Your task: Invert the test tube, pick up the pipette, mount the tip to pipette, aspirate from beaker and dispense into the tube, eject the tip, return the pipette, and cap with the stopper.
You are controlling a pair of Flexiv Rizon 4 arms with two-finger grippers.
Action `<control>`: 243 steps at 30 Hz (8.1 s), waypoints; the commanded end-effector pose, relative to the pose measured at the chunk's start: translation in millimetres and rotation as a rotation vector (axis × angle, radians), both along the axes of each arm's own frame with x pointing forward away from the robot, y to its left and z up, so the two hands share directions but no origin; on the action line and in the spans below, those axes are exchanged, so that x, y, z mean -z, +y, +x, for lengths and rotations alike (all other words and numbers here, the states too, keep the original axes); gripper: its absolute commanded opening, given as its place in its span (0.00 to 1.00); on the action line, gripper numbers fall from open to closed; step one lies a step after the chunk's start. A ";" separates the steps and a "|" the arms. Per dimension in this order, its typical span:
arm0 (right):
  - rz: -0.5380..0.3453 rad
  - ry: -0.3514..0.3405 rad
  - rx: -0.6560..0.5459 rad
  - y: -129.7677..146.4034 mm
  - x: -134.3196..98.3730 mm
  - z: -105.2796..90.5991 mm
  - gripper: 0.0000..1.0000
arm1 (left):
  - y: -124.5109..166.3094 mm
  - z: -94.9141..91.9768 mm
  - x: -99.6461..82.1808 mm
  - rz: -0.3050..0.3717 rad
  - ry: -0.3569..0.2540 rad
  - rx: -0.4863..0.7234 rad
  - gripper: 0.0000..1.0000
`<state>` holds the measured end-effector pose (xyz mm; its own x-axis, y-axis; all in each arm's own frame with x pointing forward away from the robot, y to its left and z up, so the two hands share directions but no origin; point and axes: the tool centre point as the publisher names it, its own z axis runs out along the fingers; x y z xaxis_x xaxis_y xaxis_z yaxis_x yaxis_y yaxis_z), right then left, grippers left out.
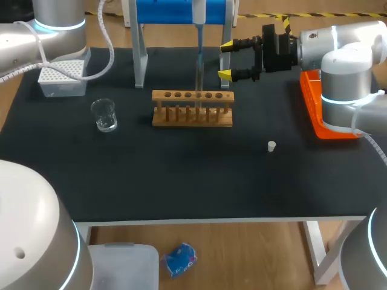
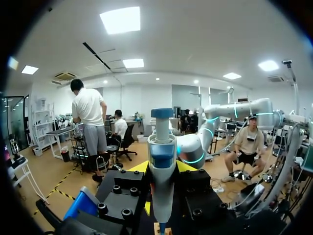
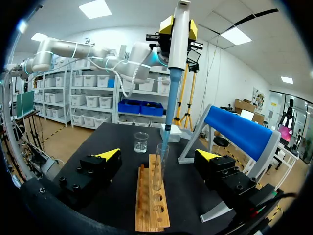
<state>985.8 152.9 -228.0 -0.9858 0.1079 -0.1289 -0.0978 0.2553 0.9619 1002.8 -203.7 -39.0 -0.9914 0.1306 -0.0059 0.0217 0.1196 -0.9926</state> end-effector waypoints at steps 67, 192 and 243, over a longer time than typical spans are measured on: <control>0.000 -0.001 0.000 -0.1 0.4 0.0 1.00 | 2.2 2.6 37.1 -0.018 0.020 -0.038 0.00; -0.259 0.089 0.245 63.0 -230.2 19.8 0.00 | 1.7 2.3 37.3 -0.016 0.023 -0.037 0.00; -0.298 0.123 0.245 61.5 -207.1 23.8 0.00 | 1.7 2.3 37.3 -0.016 0.023 -0.037 0.00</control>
